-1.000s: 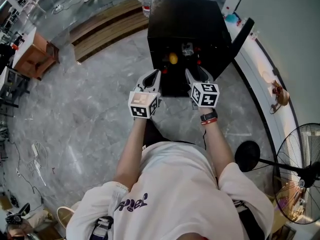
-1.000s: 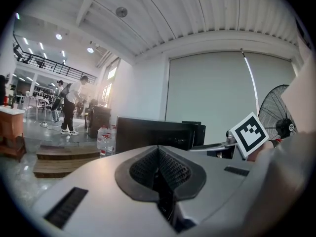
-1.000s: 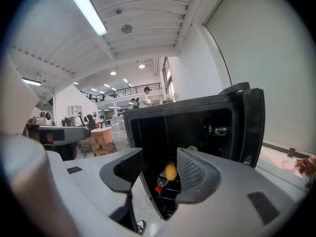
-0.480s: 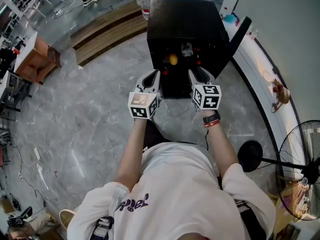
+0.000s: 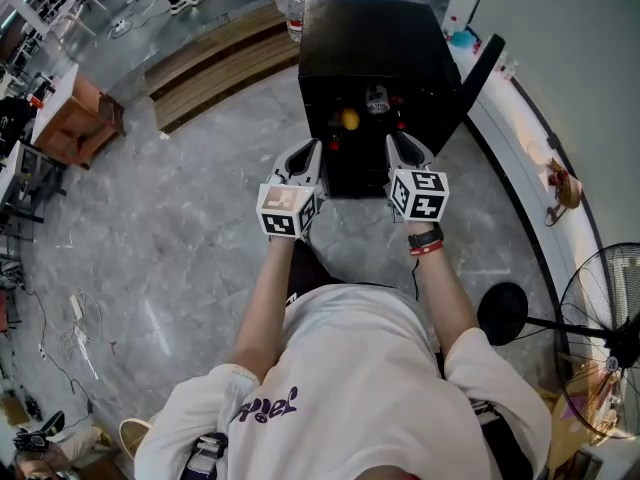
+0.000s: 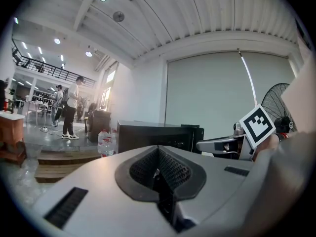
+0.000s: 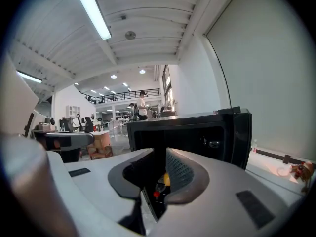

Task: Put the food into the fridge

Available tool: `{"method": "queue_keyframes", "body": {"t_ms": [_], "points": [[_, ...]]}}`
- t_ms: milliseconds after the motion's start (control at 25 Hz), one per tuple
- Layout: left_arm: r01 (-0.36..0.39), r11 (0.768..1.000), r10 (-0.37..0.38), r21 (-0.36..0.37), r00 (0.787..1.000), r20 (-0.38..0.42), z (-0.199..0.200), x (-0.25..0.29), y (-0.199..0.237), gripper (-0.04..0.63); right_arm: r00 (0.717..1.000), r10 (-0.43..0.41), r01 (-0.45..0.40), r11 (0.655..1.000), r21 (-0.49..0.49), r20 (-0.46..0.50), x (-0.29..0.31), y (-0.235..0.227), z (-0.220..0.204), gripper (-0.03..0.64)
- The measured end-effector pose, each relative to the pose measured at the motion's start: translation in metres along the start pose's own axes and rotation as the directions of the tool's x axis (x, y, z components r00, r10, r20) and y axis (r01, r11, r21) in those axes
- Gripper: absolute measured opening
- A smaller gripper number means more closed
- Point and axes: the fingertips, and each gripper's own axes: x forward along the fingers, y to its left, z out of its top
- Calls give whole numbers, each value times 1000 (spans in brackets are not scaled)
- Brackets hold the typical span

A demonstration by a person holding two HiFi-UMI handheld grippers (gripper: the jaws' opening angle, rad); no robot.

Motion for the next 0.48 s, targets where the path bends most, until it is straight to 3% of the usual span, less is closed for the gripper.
{"method": "queue_keyframes", "body": {"t_ms": [480], "points": [[2,1000,-2,1,1000,-11,-4,-5,-2,17,1000,-23,23,1000,2,17,-9,-3,0,14]]}}
